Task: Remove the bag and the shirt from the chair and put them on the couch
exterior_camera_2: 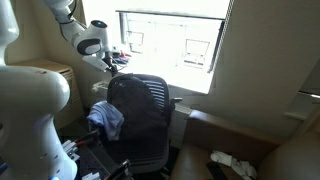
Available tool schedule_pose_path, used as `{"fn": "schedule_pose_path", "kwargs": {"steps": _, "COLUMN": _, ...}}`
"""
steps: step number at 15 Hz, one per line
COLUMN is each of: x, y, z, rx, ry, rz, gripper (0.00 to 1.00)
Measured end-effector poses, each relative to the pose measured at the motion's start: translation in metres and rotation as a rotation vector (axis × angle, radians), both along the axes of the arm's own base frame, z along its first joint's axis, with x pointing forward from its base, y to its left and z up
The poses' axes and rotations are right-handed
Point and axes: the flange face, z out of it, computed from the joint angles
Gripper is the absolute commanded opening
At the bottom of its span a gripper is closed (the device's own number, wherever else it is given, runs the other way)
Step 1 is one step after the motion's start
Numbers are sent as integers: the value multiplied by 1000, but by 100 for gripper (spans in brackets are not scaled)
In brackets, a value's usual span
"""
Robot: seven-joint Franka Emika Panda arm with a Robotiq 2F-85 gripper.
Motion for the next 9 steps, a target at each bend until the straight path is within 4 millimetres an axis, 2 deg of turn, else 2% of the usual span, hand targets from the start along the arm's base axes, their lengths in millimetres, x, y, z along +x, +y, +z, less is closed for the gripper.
{"fn": "schedule_pose_path", "kwargs": {"steps": 2, "x": -4, "y": -12, "z": -14, "rx": -76, "ry": -45, "rz": -18, "gripper": 100}}
{"fn": "schedule_pose_path", "kwargs": {"steps": 5, "x": -9, "y": -32, "z": -55, "rx": -148, "ry": -52, "rz": -89, "gripper": 100}}
{"fn": "schedule_pose_path", "kwargs": {"steps": 6, "x": -9, "y": -30, "z": -58, "rx": -147, "ry": -45, "rz": -86, "gripper": 100}}
{"fn": "schedule_pose_path", "kwargs": {"steps": 9, "x": -7, "y": -26, "z": -50, "rx": -129, "ry": -56, "rz": -84, "gripper": 100}}
